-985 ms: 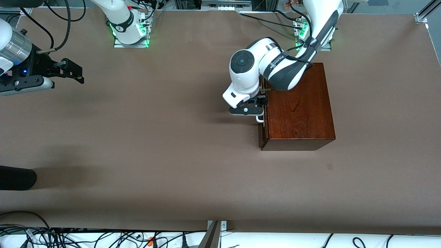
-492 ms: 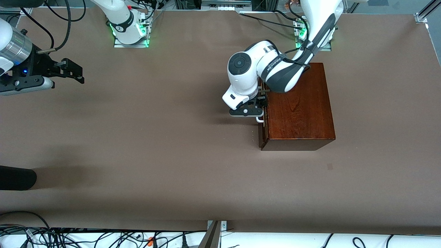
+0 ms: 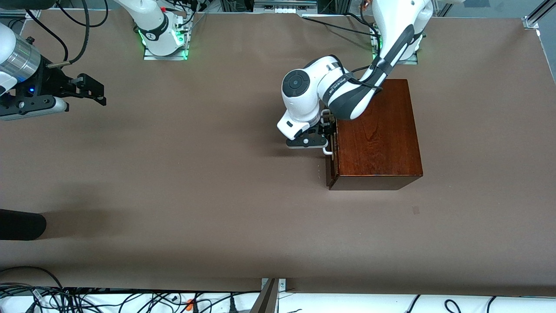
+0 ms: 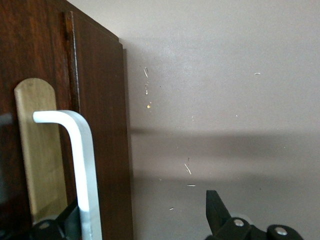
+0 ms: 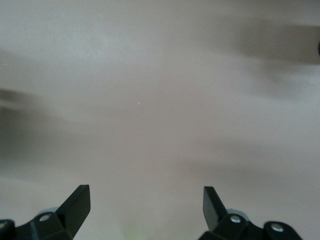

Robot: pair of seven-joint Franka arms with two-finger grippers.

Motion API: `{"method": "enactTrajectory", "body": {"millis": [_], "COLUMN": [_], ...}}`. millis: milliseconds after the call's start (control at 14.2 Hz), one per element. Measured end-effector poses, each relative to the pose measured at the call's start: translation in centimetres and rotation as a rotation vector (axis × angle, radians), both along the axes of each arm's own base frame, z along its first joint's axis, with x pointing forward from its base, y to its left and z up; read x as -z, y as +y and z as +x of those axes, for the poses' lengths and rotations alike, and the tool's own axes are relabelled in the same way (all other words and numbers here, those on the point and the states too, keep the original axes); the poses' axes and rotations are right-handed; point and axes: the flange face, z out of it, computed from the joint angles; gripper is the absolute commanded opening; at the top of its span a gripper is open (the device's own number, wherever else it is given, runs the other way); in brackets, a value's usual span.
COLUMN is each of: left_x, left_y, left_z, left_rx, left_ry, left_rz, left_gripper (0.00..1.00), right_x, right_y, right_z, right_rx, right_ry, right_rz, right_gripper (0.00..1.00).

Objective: Open drawer, take yellow block, close drawer
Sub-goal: 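Pull the handle with the left gripper to slide the drawer open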

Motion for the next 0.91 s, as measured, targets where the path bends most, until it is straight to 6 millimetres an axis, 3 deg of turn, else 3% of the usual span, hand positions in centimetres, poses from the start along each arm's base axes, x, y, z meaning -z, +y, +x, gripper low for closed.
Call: {"method": "enactTrajectory", "body": {"millis": [563, 914], "left_x": [0.0, -0.5], "left_y": [-0.2, -1.9], "left_z": [0.0, -0.6], "left_rx": [-0.020, -0.006], "left_ry": [-0.013, -0.043], "left_rz": [-0.011, -0.050], "left_gripper": [1.00, 1.00], "right_x": [0.0, 0.0], "right_y": [0.0, 0.0], "right_z": [0.0, 0.0], "right_rx": [0.000, 0.001], "right_ry": [0.000, 0.000], "right_rz": [0.000, 0.000], "right_gripper": [1.00, 1.00]}}
